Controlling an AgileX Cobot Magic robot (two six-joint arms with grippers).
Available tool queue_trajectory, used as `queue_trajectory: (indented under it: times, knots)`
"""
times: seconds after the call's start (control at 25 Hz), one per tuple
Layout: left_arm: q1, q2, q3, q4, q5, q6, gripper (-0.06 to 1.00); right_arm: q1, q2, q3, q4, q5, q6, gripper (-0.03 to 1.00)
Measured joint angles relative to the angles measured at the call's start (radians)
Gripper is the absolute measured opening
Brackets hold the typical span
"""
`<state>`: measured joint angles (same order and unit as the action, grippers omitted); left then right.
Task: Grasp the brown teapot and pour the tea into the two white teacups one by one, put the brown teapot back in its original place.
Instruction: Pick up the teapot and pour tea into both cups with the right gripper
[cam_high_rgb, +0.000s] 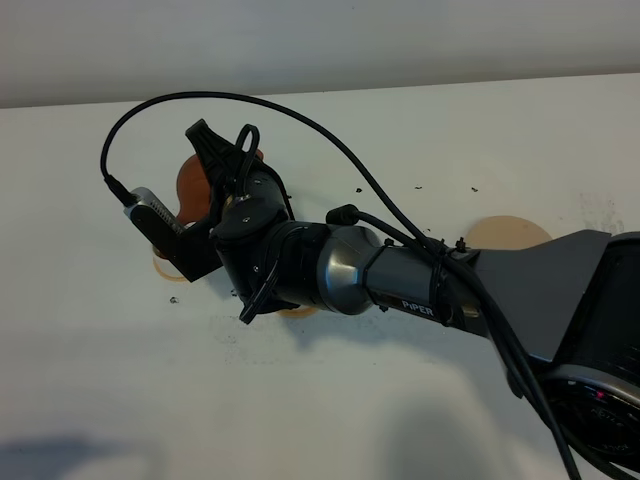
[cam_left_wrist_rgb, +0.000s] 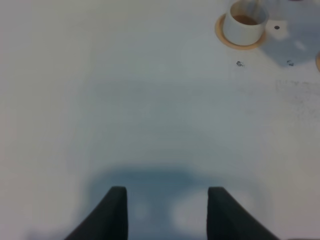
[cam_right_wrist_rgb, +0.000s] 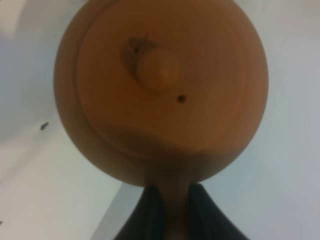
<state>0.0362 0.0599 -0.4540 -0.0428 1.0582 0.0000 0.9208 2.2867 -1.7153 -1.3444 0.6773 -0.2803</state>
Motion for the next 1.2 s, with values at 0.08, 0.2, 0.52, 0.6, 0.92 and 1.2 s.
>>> queue_trajectory:
  times: [0.08, 0.2, 0.52, 0.6, 0.92, 1.2]
  knots:
    - [0.0, 0.0, 0.0, 0.0, 0.0, 0.0, 0.38, 0.0, 0.0, 0.0, -0.002, 0.0, -0.001, 0.11]
    - [0.0, 0.0, 0.0, 0.0, 0.0, 0.0, 0.38, 0.0, 0.0, 0.0, -0.008, -0.001, -0.001, 0.11]
    - [0.0, 0.0, 0.0, 0.0, 0.0, 0.0, 0.38, 0.0, 0.0, 0.0, -0.027, -0.001, -0.001, 0.11]
    - [0.0, 0.0, 0.0, 0.0, 0.0, 0.0, 0.38, 0.0, 0.0, 0.0, -0.03, -0.001, -0.001, 0.11]
    - [0.0, 0.0, 0.0, 0.0, 0.0, 0.0, 0.38, 0.0, 0.0, 0.0, -0.049, -0.004, -0.001, 0.11]
    - [0.0, 0.0, 0.0, 0.0, 0.0, 0.0, 0.38, 0.0, 0.0, 0.0, -0.06, -0.007, -0.001, 0.11]
